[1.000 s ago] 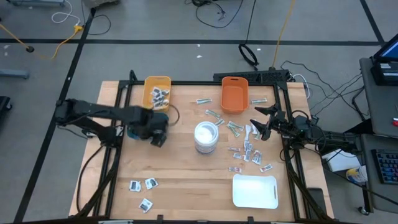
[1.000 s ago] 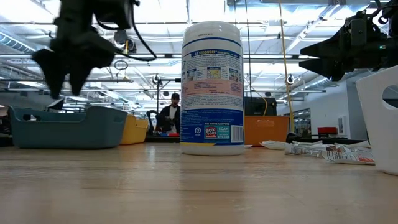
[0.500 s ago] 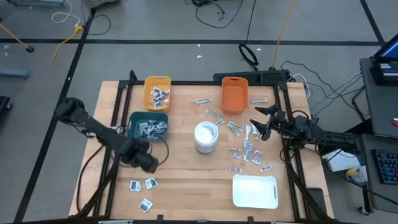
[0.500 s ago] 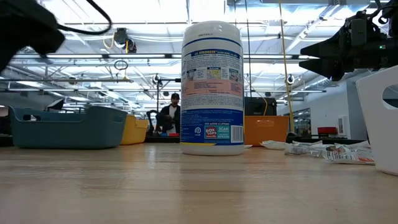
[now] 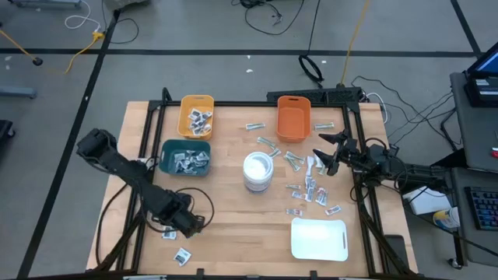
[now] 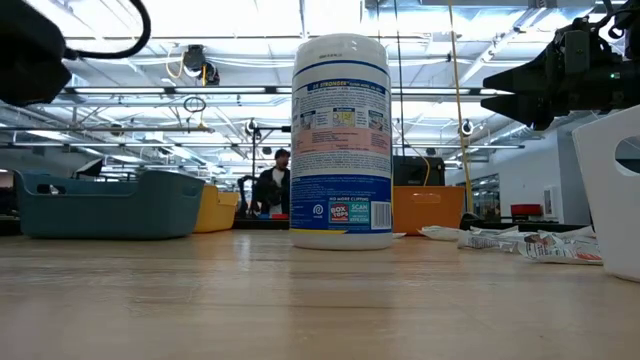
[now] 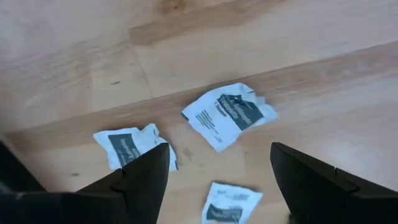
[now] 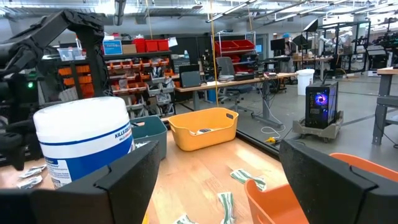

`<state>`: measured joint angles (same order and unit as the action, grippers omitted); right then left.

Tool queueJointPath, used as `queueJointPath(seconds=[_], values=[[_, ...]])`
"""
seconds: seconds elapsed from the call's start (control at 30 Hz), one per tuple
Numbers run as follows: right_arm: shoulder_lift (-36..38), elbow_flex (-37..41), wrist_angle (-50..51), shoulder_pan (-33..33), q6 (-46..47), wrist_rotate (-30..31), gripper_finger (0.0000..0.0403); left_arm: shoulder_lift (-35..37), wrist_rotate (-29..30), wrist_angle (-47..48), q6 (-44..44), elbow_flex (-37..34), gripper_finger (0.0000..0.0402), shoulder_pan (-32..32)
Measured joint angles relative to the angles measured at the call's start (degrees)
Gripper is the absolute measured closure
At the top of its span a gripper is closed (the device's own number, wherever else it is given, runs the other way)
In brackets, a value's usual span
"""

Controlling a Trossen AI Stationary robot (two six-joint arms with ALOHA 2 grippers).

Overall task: Pick & Place First Aid Supplies
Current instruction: Put the black pad into the yellow bin

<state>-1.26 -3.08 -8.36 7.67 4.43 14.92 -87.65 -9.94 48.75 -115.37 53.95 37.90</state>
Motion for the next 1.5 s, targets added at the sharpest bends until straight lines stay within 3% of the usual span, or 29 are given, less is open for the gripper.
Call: queueJointPath(seconds=[0.47, 0.9, 1.1, 1.23, 1.5], values=[[0.0, 0.0, 0.0, 0.0, 0.0, 0.0, 0.0079, -9.7, 0.7, -5.6, 3.3, 0.0, 0.0157, 0.0], [0.0, 0.0, 0.0, 0.0, 0.0, 0.0, 0.0078, -10.3, -1.2, -6.5, 6.8, 0.0, 0.0330, 0.1], [0.0, 0.0, 0.0, 0.0, 0.0, 0.0, 0.0078, -10.2, -1.4, -6.7, 8.0, 0.0, 0.0374, 0.0], [0.0, 0.0, 0.0, 0.0, 0.0, 0.0, 0.0078, -8.0, -2.5, -5.4, 10.8, 0.0, 0.0392, -0.4], [0.0, 0.0, 0.0, 0.0, 0.0, 0.0, 0.0077, 3.7, -1.4, 1.9, 18.3, 0.0, 0.0392, -3.7]])
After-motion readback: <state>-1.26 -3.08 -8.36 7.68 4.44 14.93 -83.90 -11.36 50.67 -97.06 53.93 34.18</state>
